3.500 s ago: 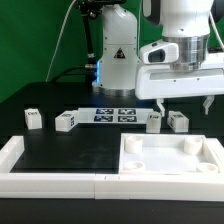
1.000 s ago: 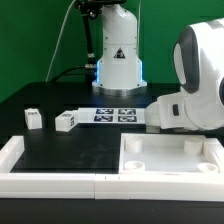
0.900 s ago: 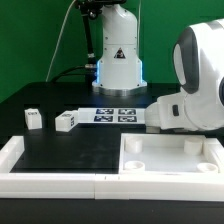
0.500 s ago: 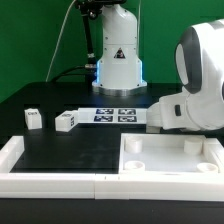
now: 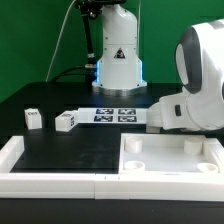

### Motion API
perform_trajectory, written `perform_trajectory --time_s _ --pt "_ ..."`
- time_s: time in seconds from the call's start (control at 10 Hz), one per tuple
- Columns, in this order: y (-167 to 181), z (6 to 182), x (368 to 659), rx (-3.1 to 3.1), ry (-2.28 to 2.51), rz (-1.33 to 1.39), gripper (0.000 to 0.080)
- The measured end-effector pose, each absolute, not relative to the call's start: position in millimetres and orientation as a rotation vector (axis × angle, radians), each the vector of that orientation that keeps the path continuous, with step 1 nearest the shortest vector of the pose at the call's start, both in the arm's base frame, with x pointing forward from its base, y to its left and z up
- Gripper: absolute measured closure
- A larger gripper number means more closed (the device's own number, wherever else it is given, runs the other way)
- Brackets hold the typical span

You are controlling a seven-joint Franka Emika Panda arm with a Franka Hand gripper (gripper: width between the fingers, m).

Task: Assemble one leg

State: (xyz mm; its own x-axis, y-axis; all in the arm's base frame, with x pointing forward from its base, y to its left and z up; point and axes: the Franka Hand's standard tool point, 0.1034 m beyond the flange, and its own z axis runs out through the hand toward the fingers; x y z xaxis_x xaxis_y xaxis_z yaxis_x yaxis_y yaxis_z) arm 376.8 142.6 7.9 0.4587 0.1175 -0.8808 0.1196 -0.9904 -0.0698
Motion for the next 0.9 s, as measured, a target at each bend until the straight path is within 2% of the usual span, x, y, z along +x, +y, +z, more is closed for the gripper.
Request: perform_trajectory --time_s 0.1,0.4,0.6,0.7,0.9 --pt "142 15.2 380 2.686 0.217 -1.611 0.0511" --pt "138 58.6 388 2.666 0.207 -1.637 0.0511" --pt "136 78.2 397 2.651 0.205 -1.655 0.0511" --pt "136 72.4 399 2.651 0.206 -1.662 0.0511" --pt "136 71.5 398 2.650 0.207 -1.663 0.0509"
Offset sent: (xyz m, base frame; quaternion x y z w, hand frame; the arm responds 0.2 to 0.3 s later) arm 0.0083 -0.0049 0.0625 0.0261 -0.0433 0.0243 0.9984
